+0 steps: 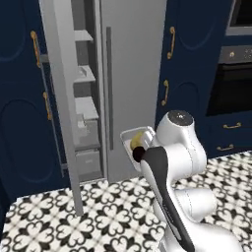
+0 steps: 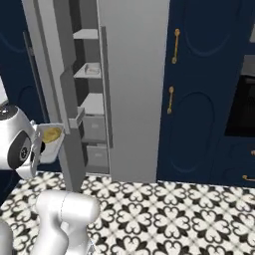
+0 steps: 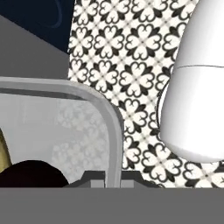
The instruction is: Take the meat container that has the shrimp and place it on the second highest rack of the freezer. Then take the vegetable container that has the avocado and potato and place it on the highest rack of the freezer.
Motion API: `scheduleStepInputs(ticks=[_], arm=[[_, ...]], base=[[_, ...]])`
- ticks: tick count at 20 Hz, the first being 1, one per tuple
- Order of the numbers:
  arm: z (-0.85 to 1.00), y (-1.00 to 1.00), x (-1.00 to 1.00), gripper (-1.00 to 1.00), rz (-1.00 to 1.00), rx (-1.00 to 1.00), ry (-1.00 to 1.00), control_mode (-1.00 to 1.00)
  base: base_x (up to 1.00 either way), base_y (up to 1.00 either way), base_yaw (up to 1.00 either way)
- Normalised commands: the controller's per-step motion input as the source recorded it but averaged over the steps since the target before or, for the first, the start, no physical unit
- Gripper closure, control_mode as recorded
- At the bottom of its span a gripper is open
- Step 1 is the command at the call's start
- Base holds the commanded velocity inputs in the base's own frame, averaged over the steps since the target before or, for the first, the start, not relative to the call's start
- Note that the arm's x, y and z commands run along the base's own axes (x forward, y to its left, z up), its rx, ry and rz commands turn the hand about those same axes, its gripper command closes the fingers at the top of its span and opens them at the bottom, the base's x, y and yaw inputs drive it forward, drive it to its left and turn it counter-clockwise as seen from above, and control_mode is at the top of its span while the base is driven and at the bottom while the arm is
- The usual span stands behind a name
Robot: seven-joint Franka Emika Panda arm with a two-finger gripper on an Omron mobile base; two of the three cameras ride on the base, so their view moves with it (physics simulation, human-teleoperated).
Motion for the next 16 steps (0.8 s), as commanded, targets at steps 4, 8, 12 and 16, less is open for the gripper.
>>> scheduleStepInputs(ticks=[4, 8, 12, 16], arm=[[0.0, 0.0, 0.0, 1.0, 0.0, 0.0, 0.0, 1.0], [0.0, 0.0, 0.0, 1.0, 0.0, 0.0, 0.0, 1.0], [0.0, 0.0, 0.0, 1.0, 0.0, 0.0, 0.0, 1.0], [0.0, 0.0, 0.0, 1.0, 0.0, 0.0, 0.0, 1.0]], base=[[0.43, -0.88, -0.09], [0.99, -0.29, 0.1], [0.9, 0.09, 0.27], [0.82, 0.02, 0.33]])
